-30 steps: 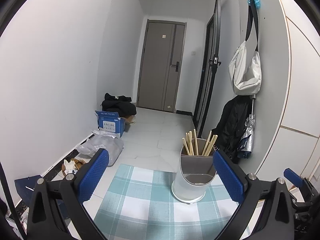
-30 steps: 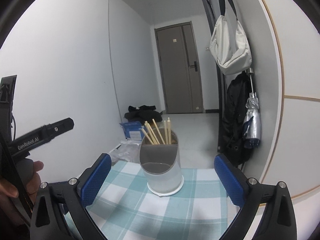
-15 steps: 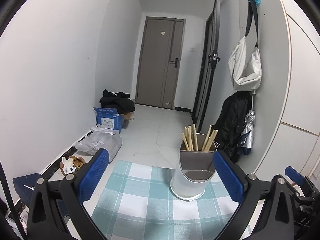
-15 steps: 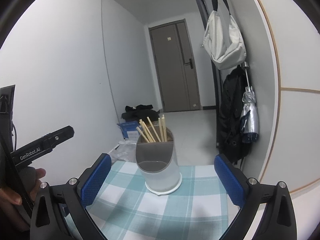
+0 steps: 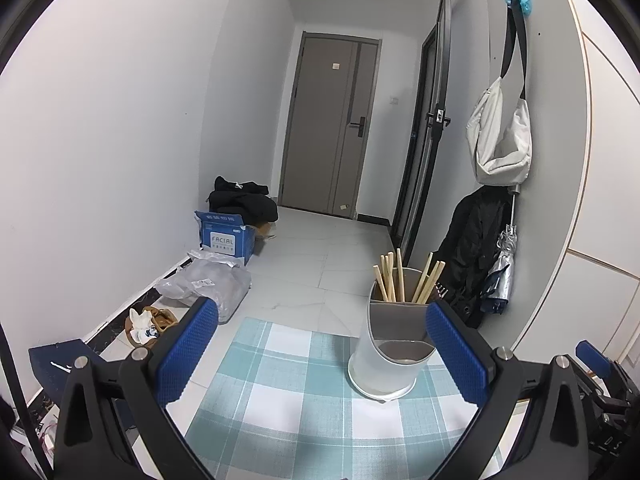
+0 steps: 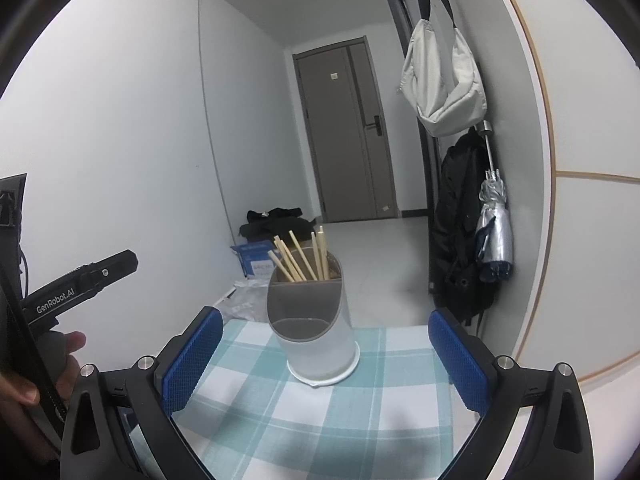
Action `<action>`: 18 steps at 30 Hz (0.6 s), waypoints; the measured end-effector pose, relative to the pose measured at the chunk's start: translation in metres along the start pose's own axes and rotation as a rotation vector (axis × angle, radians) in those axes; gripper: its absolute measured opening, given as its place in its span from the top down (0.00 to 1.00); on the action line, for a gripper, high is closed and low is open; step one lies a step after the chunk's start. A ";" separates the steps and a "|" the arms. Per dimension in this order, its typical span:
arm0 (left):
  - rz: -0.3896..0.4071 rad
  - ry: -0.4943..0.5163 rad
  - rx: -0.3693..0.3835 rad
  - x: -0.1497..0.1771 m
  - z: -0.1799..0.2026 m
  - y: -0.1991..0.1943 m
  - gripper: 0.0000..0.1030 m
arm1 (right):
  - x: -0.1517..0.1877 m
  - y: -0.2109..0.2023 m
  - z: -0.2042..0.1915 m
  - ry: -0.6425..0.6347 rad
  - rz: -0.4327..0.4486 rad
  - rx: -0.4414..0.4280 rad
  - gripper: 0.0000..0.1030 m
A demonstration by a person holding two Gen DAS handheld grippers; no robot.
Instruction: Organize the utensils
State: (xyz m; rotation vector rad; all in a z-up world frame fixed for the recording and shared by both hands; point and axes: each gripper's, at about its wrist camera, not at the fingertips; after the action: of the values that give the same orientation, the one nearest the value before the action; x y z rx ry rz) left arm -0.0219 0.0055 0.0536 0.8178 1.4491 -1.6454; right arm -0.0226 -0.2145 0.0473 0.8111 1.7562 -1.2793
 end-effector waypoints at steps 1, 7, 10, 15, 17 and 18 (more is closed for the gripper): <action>-0.002 0.000 0.005 0.000 0.000 0.000 0.01 | 0.000 0.000 0.001 0.003 0.001 0.003 0.00; -0.001 0.005 0.012 0.001 0.000 -0.001 0.01 | 0.000 0.001 0.003 0.015 -0.006 0.007 0.00; 0.000 0.009 0.010 0.001 0.001 -0.002 0.01 | 0.000 0.001 0.002 0.016 -0.007 0.009 0.00; 0.015 0.003 0.008 0.001 0.000 -0.005 0.01 | 0.000 0.001 0.001 0.013 -0.010 0.008 0.00; 0.021 0.002 0.002 0.001 -0.001 -0.006 0.01 | 0.001 0.002 0.001 0.013 -0.011 0.009 0.00; 0.021 0.002 0.002 0.001 -0.001 -0.005 0.01 | 0.001 0.002 0.001 0.014 -0.012 0.008 0.00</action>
State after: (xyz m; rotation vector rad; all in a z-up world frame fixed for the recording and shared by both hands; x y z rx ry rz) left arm -0.0266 0.0066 0.0551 0.8336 1.4363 -1.6308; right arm -0.0210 -0.2151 0.0458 0.8169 1.7700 -1.2924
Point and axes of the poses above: each gripper's, at about its wrist camera, not at the fingertips, and y roughly the way its jaws point, z to its right, x to its underside, and after that the axes turned 10 degrees about -z, right-handed
